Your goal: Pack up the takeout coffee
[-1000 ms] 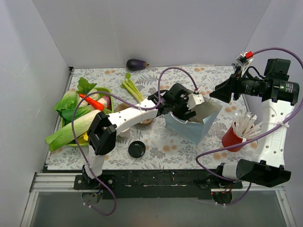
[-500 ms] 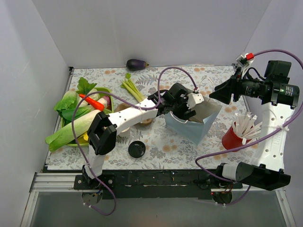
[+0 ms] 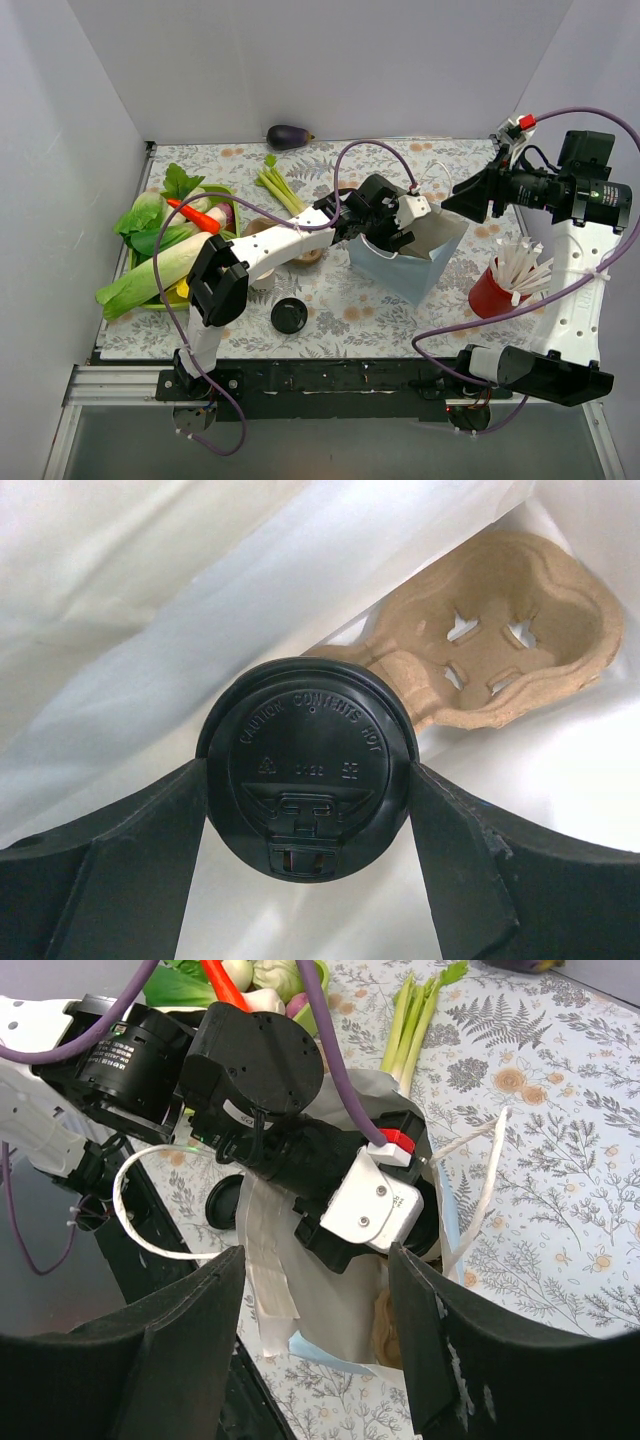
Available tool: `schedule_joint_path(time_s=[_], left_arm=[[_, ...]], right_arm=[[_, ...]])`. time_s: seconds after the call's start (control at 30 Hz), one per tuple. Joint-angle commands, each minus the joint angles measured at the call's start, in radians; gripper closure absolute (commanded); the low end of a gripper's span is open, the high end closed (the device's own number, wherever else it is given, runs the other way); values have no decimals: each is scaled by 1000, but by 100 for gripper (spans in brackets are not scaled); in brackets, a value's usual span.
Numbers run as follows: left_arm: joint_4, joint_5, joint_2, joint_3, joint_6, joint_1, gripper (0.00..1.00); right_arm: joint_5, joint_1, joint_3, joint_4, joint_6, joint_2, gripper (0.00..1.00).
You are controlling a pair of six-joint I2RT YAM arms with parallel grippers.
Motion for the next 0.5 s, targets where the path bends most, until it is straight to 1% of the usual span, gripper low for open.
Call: schedule_joint_path(time_s=[0.0,0.1,0.13,0.23,0.3,0.47], left_arm=[[-135,8,55,-30,-43,-3,100],[-151,11,55,-15,-42,-1,86],[-155,10,55,-12,-43,-3,71],[-162,20,46,-3,-45,-3,56],[-155,25,43,5,-52,-3,49],[-168,28,45,40,-69,-3,38]], right_arm=[[-21,-8,-18,35,6,-37,33],[-18,-6,-28,48,18,-51,33],[-18,-8,-32,50,20,-56,33],[-18,-8,-38,47,24,-63,33],[-13,-6,-36,47,23,-65,33],[-15,-8,-36,47,20,-65,33]])
